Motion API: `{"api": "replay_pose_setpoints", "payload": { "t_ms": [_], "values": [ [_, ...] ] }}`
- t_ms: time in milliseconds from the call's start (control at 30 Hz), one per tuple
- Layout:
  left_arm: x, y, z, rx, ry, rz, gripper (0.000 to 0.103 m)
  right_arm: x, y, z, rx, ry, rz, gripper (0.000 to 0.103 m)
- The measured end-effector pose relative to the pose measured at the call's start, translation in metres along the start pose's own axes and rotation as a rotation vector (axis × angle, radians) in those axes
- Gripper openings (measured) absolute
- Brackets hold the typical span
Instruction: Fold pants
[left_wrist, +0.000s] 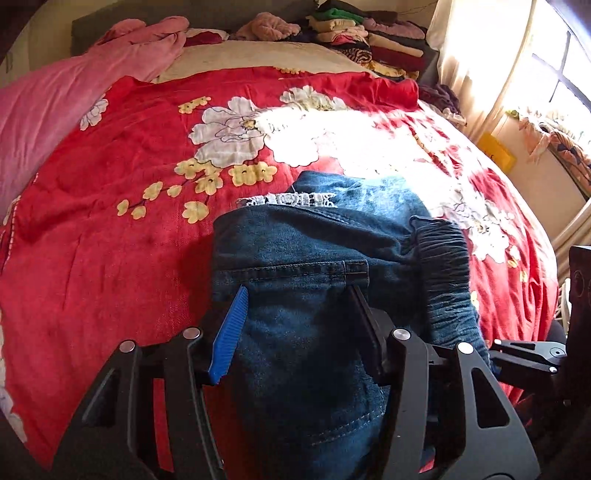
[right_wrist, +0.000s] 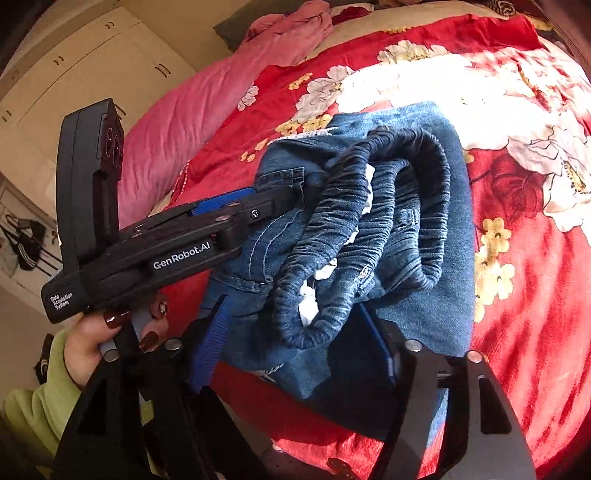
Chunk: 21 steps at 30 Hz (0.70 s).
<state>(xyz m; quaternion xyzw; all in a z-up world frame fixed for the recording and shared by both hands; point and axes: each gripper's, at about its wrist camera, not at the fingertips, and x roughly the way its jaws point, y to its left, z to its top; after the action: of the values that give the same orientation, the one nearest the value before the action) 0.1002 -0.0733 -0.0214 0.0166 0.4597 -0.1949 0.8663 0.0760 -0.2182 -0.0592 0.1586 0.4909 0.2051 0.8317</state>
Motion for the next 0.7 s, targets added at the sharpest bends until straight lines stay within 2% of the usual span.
{"api": "replay_pose_setpoints", "payload": {
  "t_ms": [133,200,333,533,633,700],
  "values": [
    [0.001,0.004,0.0,-0.002,-0.006,-0.001,0.051,-0.028,0.004,-0.009,-0.072,-0.045,0.055,0.019],
    [0.0,0.004,0.0,-0.001,-0.008,-0.004,0.052,-0.036,0.0,-0.016,-0.085,-0.039,0.035,0.019],
    [0.002,0.004,-0.003,-0.01,-0.012,-0.006,0.053,-0.015,-0.022,-0.03,-0.002,0.036,-0.005,0.019],
    [-0.004,0.003,-0.006,-0.006,-0.022,0.009,0.054,-0.02,-0.01,-0.031,-0.046,0.019,-0.027,0.021],
    [-0.009,0.003,-0.008,-0.012,-0.022,0.009,0.055,-0.029,-0.006,-0.032,-0.058,0.006,-0.039,0.03],
    [-0.014,0.003,-0.009,-0.012,-0.026,0.013,0.057,-0.036,-0.003,-0.035,-0.076,-0.019,-0.055,0.042]
  ]
}}
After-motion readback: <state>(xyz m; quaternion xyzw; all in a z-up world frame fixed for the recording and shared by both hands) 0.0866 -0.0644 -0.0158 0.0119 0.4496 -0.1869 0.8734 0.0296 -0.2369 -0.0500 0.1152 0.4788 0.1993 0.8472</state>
